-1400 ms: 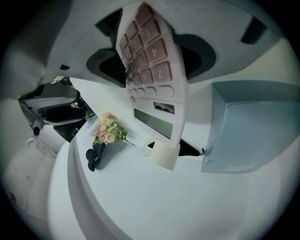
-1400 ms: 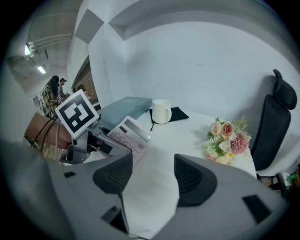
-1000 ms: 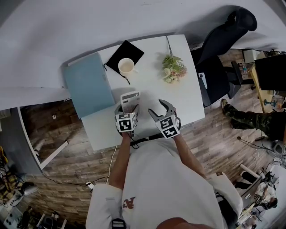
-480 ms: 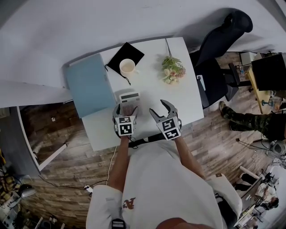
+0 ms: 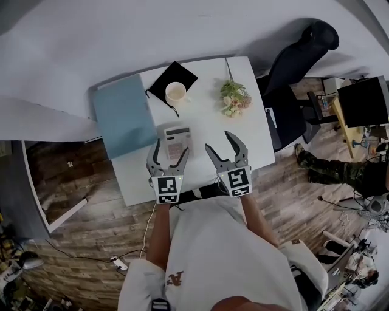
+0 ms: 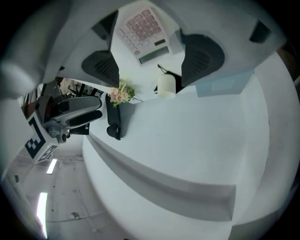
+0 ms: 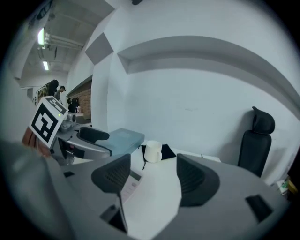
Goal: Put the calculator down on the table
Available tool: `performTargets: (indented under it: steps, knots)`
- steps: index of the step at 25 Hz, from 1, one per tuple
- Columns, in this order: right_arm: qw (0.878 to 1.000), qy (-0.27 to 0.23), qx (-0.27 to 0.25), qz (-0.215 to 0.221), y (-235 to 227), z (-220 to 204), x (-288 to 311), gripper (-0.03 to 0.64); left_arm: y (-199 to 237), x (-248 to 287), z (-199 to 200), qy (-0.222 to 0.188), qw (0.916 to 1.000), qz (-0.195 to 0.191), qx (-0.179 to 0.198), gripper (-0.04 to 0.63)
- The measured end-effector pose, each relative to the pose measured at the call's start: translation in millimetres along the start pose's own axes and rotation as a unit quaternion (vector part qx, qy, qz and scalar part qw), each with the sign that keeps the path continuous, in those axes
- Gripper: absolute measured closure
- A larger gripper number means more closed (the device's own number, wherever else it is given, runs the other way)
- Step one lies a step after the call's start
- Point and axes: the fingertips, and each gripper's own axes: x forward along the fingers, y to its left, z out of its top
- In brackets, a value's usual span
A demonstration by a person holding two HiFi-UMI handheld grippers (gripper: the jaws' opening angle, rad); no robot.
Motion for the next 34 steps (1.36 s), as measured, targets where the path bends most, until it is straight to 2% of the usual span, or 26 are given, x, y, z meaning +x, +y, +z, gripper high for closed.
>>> performTargets:
  steps: [5, 7, 10, 13, 20, 28, 34]
  knots:
    - [0.998, -0.064, -0.002, -0.006, -4, 50, -22, 0.307, 1, -28, 80, -0.095, 0.9938, 0.024, 0.053, 0.179]
    - [0.995, -0.096, -0.003, -0.002, -5, 70, -33, 0.294, -1, -43, 107, -0.123, 0.9901, 0.038, 0.054, 0.178]
    - [0.990, -0.141, -0.016, 0.004, -8, 97, -49, 0.284, -7, -61, 133, -0.143, 0.9860, 0.061, 0.059, 0.178]
    - [0.985, -0.171, -0.023, 0.011, -15, 110, -64, 0.282, -17, -72, 144, -0.151, 0.9824, 0.088, 0.066, 0.178]
    - [0.979, -0.201, -0.020, 0.040, -39, 109, -104, 0.282, -53, -92, 151, -0.147, 0.9749, 0.150, 0.075, 0.184]
    - [0.971, -0.223, -0.025, 0.084, -50, 106, -130, 0.282, -87, -118, 147, -0.143, 0.9647, 0.212, 0.063, 0.198]
    - [0.969, -0.225, -0.028, 0.099, -46, 100, -143, 0.284, -99, -130, 137, -0.134, 0.9599, 0.239, 0.058, 0.229]
